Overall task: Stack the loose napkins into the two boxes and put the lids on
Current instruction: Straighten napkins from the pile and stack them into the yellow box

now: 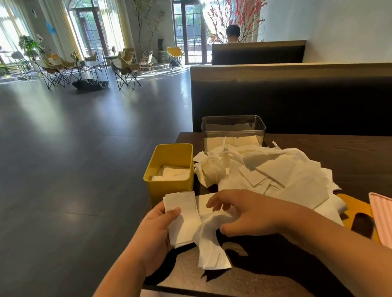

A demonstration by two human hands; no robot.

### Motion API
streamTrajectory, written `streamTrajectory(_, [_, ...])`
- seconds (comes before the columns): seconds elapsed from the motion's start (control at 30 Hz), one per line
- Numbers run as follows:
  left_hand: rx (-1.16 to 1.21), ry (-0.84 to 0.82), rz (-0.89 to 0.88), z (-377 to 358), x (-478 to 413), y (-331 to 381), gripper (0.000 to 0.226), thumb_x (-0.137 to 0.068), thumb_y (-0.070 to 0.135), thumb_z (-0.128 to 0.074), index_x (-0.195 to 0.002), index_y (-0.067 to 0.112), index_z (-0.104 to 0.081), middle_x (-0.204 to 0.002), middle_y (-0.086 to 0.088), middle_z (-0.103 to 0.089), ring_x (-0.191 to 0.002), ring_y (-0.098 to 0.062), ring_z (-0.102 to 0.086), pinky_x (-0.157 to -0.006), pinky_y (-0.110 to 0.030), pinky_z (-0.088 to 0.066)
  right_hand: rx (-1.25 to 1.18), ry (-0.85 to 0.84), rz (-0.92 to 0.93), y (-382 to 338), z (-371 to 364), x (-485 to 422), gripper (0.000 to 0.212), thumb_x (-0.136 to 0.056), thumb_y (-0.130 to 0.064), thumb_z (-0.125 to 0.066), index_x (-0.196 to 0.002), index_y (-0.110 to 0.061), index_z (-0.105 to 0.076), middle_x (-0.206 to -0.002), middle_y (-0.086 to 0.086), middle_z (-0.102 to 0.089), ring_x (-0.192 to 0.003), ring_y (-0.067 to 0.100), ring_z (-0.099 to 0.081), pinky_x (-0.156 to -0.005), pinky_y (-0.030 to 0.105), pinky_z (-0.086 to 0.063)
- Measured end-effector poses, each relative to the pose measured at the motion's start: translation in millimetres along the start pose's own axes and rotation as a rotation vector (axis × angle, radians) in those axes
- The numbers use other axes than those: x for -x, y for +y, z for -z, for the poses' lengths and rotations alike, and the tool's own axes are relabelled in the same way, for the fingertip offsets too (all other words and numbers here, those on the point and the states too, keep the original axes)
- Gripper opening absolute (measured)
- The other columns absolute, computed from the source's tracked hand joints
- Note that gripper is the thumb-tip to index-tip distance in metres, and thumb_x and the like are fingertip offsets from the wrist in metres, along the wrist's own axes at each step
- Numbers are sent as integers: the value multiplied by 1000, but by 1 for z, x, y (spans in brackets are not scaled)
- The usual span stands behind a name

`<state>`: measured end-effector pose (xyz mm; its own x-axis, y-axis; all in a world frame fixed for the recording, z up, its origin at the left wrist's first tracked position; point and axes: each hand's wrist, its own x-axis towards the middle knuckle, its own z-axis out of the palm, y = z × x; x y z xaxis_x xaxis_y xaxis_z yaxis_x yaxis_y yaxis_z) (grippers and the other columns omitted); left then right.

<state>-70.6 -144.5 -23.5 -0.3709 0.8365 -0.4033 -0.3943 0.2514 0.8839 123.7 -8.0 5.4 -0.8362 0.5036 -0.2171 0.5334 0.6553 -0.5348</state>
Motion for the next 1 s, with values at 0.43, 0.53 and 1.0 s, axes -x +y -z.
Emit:
streamTrajectory(0.43, [118, 78, -12, 2, -2, -2, 22, -112, 24, -45, -128, 28, -60, -124, -8, -71, -112, -34, -69, -79, -45, -60, 107, 264, -97, 13, 21, -8, 14, -103, -29, -60, -114, -29, -70, -98, -10, -68, -86, 6, -61, -75, 24, -47])
streamTrajectory(0.53, [117, 128, -68, 1, 1, 1, 18, -112, 29, -45, -122, 34, -59, -130, -5, -66, -118, -34, -64, -99, -57, -56, -5, 309, -159, 17, 31, -9, 15, -105, -30, -61, -118, -31, -67, -96, -14, -65, -86, 8, -62, -73, 18, -46])
streamTrajectory(1.0, [242, 26, -54, -41, 30, 12, 31, -112, 37, -42, -128, 24, -65, -113, -11, -79, -108, -35, -72, -89, -49, -58, -1235, 417, -97, -50, 8, 2, 28, -103, -15, -62, -118, -39, -63, -116, -4, -70, -108, 26, -69, -94, 51, -61])
